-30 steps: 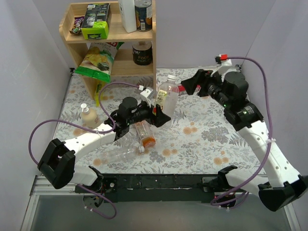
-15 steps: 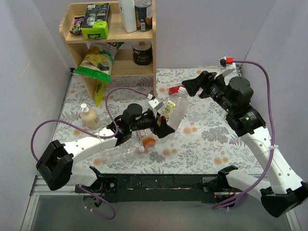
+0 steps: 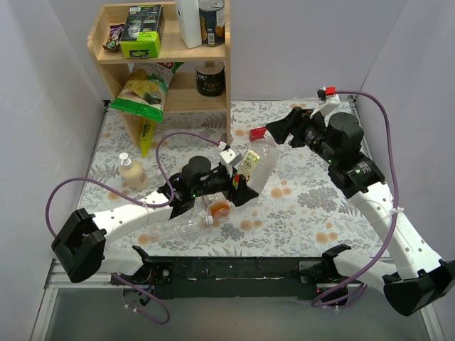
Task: Unscrew the bottle caps
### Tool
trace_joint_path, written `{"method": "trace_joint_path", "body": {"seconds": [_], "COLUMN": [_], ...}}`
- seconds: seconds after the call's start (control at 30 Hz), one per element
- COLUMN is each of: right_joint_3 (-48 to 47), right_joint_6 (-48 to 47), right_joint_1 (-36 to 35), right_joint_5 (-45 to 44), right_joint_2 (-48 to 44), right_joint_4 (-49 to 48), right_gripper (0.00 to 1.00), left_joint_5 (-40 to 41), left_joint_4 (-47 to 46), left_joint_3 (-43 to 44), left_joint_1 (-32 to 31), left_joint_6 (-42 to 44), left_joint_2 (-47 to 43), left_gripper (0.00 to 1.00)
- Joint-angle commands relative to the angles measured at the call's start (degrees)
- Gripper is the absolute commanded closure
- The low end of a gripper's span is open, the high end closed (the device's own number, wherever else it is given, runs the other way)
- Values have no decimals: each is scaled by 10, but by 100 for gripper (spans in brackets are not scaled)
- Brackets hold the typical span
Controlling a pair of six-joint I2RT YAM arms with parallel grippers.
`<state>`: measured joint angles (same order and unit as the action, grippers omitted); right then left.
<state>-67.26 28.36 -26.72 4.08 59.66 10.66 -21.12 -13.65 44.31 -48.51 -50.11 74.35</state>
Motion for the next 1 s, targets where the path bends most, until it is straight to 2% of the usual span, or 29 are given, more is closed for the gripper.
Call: {"method": "trace_joint_path", "body": {"seconds": [0.0, 0.33, 0.47, 0.73, 0.83, 0.97], "right_joint_3": [3, 23, 28, 37, 39, 49], "right_joint_6": [5, 16, 28, 42, 44, 47], "right_joint_1": [-2, 1, 4, 7, 6, 9], "right_joint_5": [11, 31, 59, 94, 106, 115], "right_joint_2": [12, 19, 21, 28, 31, 28], "right_joint_4": [-13, -38, -59, -80, -85, -100], "right_gripper": [23, 28, 36, 43, 48, 62], "left_joint_5": [28, 35, 41, 51, 51, 51], "left_joint_4": [-24, -28, -27, -23, -23, -23], "left_joint_3": [-8, -10, -10, -8, -7, -7], "left_joint_1": [-4, -4, -5, -4, -4, -4], "left_joint_6": [11, 9, 10, 8, 8, 9], "left_joint_2": [-43, -52, -53, -54, -54, -57], "left_gripper": [86, 85, 85, 85, 85, 85]}}
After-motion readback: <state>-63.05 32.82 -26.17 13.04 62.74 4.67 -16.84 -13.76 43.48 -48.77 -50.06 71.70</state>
